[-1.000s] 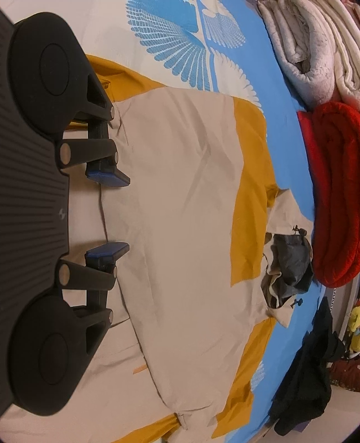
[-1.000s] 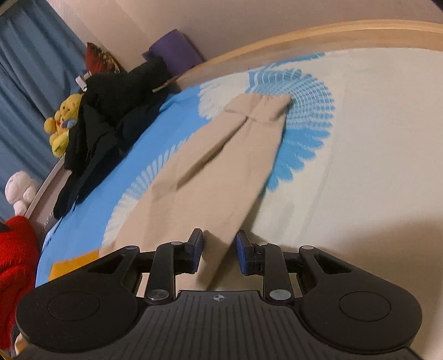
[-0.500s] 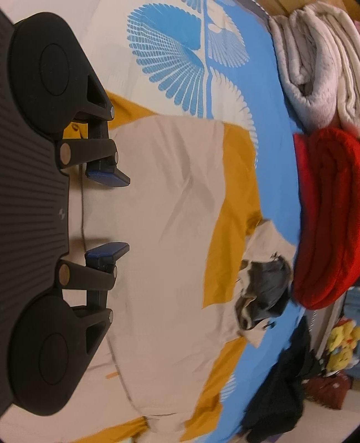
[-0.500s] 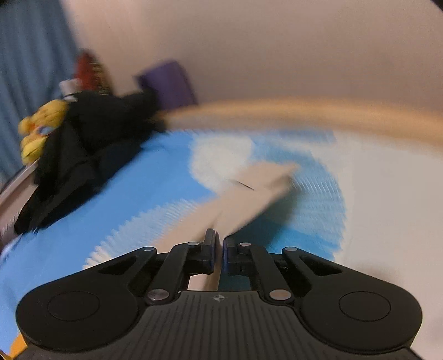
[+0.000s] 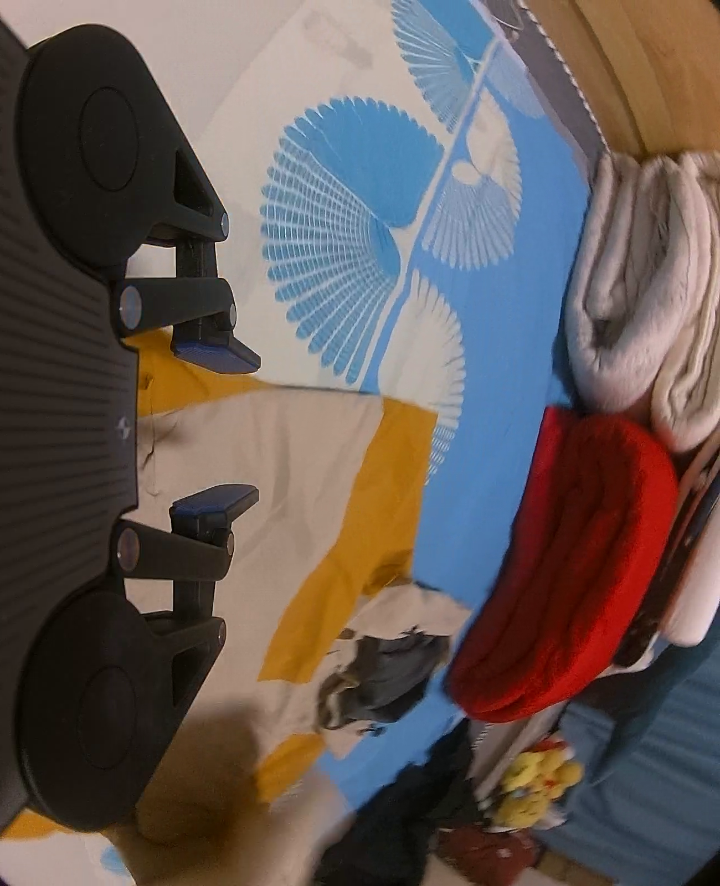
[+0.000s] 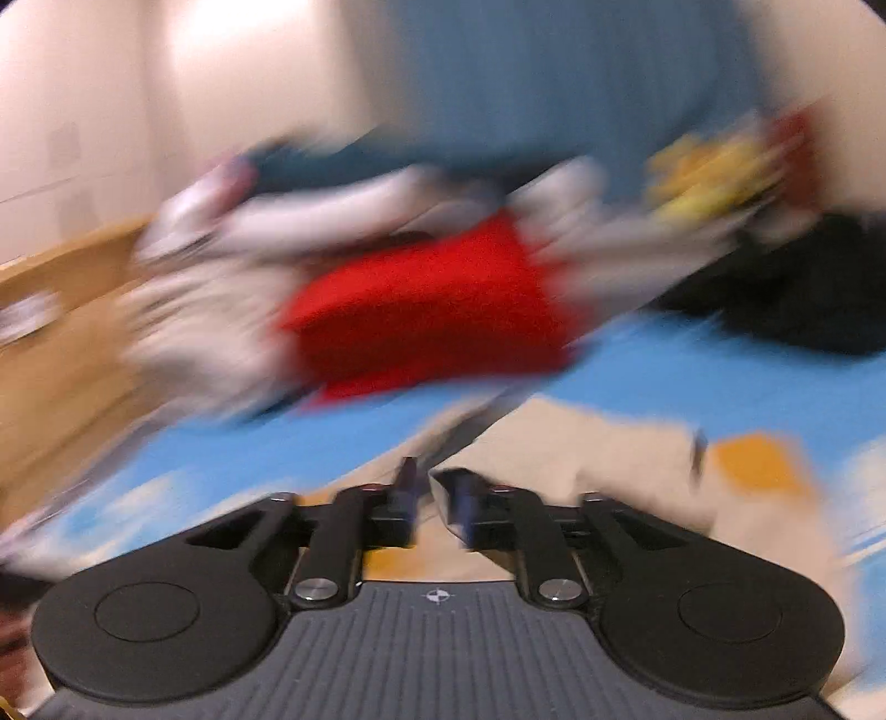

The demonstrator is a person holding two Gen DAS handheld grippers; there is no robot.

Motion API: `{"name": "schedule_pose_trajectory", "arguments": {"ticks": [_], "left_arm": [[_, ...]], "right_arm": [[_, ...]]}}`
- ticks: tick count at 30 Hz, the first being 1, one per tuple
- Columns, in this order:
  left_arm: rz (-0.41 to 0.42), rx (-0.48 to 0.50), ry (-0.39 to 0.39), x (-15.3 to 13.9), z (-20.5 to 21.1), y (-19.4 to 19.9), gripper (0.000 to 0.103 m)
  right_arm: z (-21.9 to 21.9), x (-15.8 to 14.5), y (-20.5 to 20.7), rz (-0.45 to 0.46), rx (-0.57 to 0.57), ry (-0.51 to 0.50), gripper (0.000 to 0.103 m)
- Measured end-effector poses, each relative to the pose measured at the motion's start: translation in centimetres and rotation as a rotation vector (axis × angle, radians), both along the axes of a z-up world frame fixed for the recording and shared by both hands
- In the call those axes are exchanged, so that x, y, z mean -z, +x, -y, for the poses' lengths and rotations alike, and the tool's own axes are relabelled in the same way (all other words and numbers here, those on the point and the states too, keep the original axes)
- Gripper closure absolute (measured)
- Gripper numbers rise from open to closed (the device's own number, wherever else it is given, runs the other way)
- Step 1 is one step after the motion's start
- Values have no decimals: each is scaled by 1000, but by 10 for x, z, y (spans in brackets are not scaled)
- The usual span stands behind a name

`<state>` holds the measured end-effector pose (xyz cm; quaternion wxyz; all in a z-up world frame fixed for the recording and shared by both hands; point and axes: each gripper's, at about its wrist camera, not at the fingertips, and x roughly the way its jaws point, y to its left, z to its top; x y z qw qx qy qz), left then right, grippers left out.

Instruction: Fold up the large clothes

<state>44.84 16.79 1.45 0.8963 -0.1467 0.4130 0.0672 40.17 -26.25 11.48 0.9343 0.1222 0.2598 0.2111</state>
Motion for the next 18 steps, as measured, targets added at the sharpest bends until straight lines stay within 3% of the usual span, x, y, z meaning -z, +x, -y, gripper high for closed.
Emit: {"name": "schedule_pose_trajectory", "arguments": {"ticks": [1,4,9,11,15,18], "left_arm": [[3,-8,-14,-2,-4,-2,54],[6,-17,-49,-6,-8,-5,54],[-20,35,-117,4,11,-4,54],[-35,69,-172,11,20,-2,54],[-77,86,-229,26,33,2,54],[-127,48,-238,40,31,3,54]], "right_arm": [[-22,1,-9,-50,-65,27,69],[-49,-4,-37,-90,-75,27,66],[-35,-28,-93,1,70,11,64],[-28,-29,-106,13,149,28,56],[-4,6,-110,-16,231,70,56],[16,44,-93,-158,311,74,55]]}}
